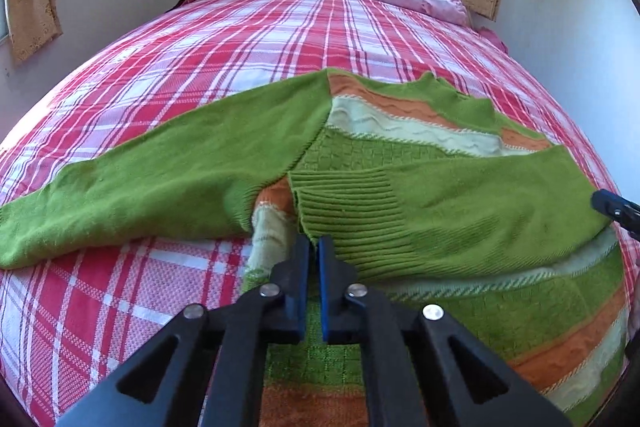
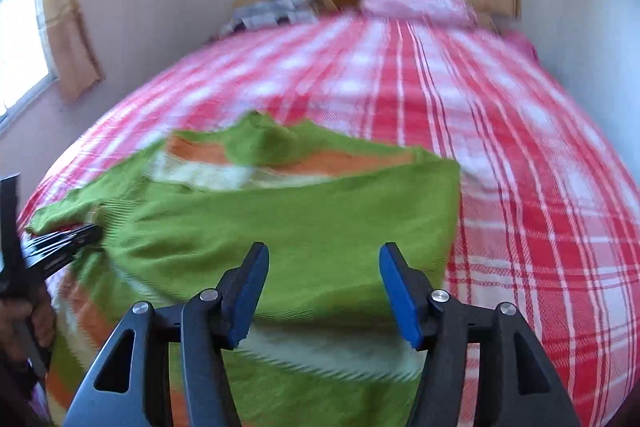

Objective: Fold small clothes
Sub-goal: 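Move the left tool over the other green sleeve cuff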

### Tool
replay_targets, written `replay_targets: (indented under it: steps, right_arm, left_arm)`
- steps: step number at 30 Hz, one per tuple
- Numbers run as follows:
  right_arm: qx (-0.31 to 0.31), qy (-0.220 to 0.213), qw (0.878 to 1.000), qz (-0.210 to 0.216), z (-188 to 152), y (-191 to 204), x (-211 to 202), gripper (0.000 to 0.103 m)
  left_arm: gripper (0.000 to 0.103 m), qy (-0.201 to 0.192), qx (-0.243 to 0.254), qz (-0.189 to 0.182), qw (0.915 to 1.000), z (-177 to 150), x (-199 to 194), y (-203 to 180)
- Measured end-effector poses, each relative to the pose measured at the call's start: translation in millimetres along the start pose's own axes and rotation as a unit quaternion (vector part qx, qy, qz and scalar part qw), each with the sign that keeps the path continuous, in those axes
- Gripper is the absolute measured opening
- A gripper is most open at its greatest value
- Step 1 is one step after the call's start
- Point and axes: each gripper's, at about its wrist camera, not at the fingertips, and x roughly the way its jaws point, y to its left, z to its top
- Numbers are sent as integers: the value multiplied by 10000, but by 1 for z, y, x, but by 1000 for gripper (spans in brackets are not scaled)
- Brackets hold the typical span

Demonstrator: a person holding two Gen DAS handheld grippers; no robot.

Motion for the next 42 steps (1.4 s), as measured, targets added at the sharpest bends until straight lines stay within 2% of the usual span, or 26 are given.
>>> replay_targets:
  steps: [1,2,6,8,9,11,12,15,16,18,21,23,25,28,29,32,36,39,42]
  right_arm:
    - [30,341,9993,-124,-4,-7,11,59]
    - [-21,441,9989,-130,-8,-9,13,58]
    - [-351,411,9978,-386,-14,1,-1,58]
    - [-429,170,9978,-478,-8,17,-15,59]
    - [-551,51,9978,-377,-5,30,-19,59]
    - [-785,4,9963,-346,0,54,-16,60]
    - [-822,61,9959,-367,2,61,-8,60]
    - [-585,764,9948,-346,-8,68,33,60]
    - [-633,612,9950,-476,-11,72,31,61]
    - [-733,595,9939,-575,-11,79,21,61]
    - [-773,393,9962,-109,-2,100,9,61]
    - [-1027,247,9944,47,4,125,12,61]
    - [-1200,247,9922,219,9,150,25,61]
    - [-1375,492,9883,431,2,181,50,61]
    - [-1478,547,9861,521,-3,188,56,65]
    - [-2006,316,9785,357,-26,214,50,73]
    - [-2071,111,9767,552,-34,213,45,74]
    - [-1981,118,9776,698,-33,209,45,77]
    - [-2133,92,9751,596,-38,215,46,82]
  left_arm:
    - [10,-5,30,16,10000,0,-1,-1]
    - [11,-30,70,-21,10000,0,-3,-2]
    - [26,-10,289,101,9995,-7,-3,-6]
    - [27,-14,307,134,9994,-9,-4,-4]
    - [27,-22,292,121,9995,-9,-4,-4]
    - [27,-25,276,128,9995,-9,-4,-3]
    - [28,-41,271,134,9995,-10,-5,-3]
    - [28,-80,254,155,9995,-15,-12,2]
    - [28,-106,241,173,9995,-18,-17,5]
    - [31,-292,161,240,9992,-24,-33,19]
    - [58,-588,43,542,9968,-31,-56,48]
    - [63,-805,-38,821,9934,-34,-69,70]
    - [70,-815,-64,1122,9903,-35,-74,94]
    - [71,-710,-345,1549,9848,-39,-78,138]
    - [71,-671,-479,1623,9833,-41,-80,154]
    - [71,-561,-808,1793,9789,-48,-85,189]
    - [71,-377,-1273,2066,9694,-59,-84,237]
    - [71,-282,-1876,2000,9612,-66,-87,270]
    - [70,-342,-2378,1937,9512,-70,-90,292]
